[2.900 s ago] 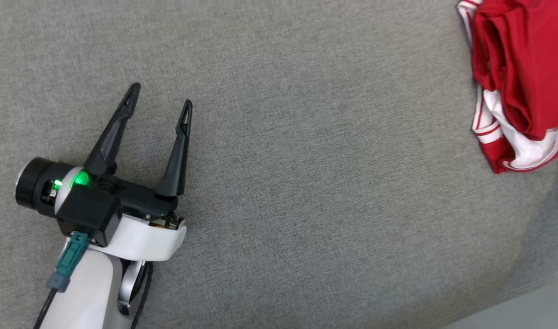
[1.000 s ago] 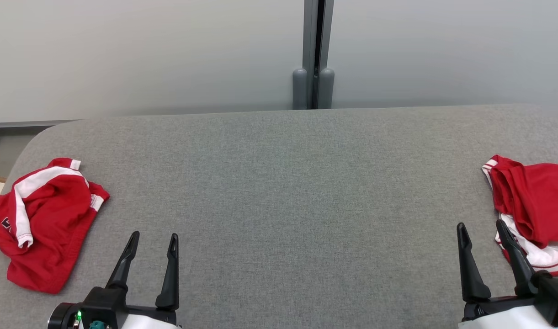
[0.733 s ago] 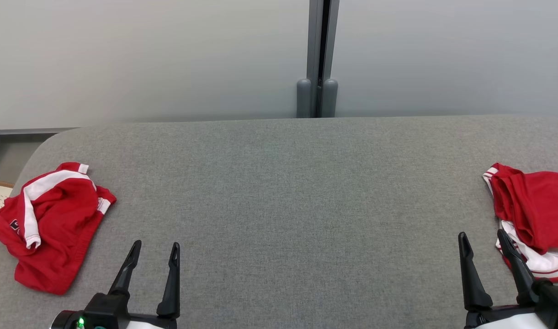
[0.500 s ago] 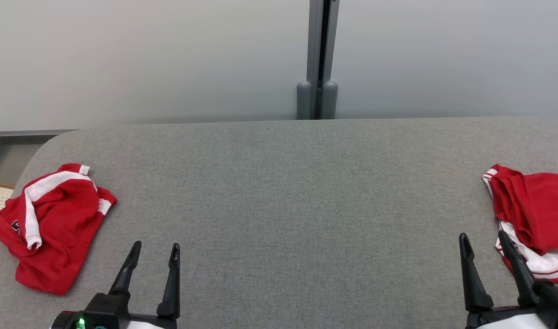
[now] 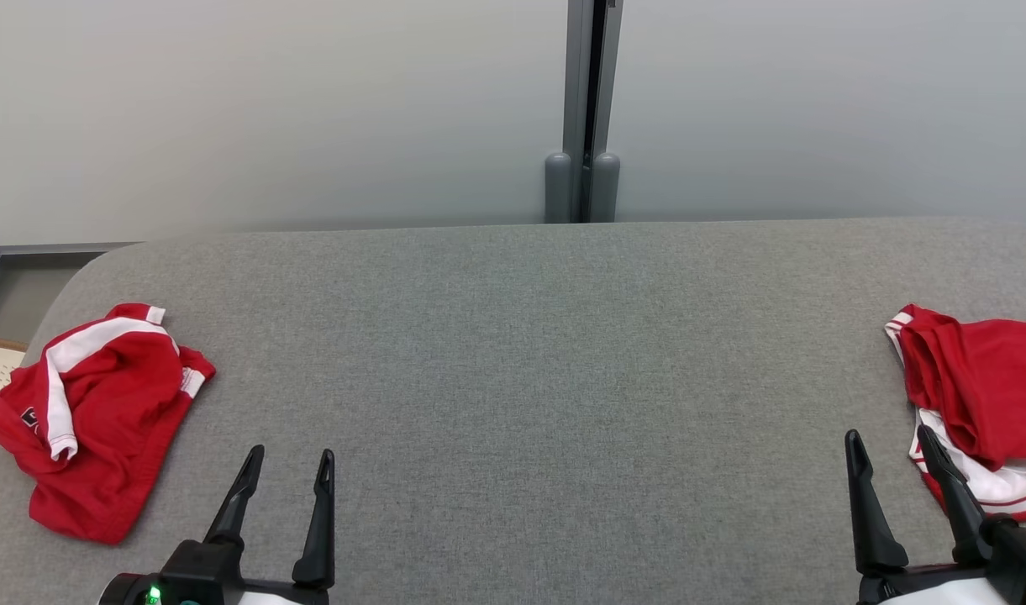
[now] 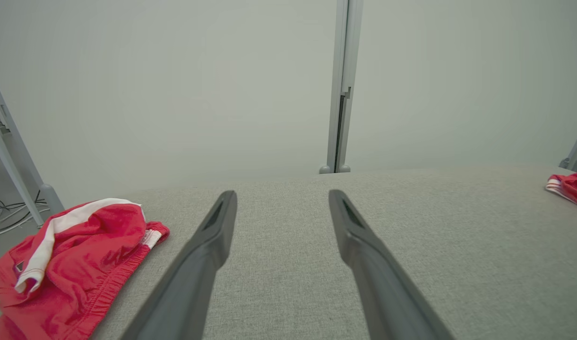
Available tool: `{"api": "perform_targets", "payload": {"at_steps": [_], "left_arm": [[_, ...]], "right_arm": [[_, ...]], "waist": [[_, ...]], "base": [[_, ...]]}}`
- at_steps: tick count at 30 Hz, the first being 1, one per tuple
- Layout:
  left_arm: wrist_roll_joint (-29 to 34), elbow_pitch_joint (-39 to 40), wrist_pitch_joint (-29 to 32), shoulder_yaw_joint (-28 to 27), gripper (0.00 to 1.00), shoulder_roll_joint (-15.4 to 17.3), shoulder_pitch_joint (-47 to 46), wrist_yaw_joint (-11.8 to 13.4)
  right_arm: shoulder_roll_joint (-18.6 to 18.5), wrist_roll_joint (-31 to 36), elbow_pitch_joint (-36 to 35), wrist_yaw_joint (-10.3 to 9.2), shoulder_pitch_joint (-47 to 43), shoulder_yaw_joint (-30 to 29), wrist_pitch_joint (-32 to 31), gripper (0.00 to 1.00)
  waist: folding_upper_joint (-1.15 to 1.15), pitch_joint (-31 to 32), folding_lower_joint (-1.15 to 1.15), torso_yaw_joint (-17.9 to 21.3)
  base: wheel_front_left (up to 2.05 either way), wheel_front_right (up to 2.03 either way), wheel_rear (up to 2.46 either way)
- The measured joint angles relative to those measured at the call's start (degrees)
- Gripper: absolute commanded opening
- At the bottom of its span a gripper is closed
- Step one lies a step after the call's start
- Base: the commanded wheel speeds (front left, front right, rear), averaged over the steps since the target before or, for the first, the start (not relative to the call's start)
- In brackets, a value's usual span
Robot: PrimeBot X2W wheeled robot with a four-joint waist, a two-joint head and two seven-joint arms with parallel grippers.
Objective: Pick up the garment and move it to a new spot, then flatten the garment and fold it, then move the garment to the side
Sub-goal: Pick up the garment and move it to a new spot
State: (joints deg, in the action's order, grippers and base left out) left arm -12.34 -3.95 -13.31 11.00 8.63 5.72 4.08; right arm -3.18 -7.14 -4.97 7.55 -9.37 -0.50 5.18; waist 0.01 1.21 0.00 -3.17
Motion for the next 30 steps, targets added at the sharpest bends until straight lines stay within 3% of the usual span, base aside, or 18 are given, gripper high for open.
{"api": "perform_targets", "payload": {"at_steps": [10, 30], "left_arm": [[-0.4, -0.4, -0.2, 0.8, 1.0, -0.4, -0.9, 0.2], [-1.9, 0.7, -1.1, -0.5, 1.0, 0.0, -1.2, 0.6]], "right_arm": [[0.1, 0.1, -0.8, 0.0, -0.6, -1.1, -0.1, 1.0], [0.3, 0.7, -4.9, 0.0, -1.2, 0.9, -1.7, 1.0]], "waist": [[0.0, 0.2, 0.0, -3.0], [0.0, 0.1, 0.0, -19.0]], "base": [[0.0, 0.0, 0.0], [0.0, 0.0, 0.0]]}}
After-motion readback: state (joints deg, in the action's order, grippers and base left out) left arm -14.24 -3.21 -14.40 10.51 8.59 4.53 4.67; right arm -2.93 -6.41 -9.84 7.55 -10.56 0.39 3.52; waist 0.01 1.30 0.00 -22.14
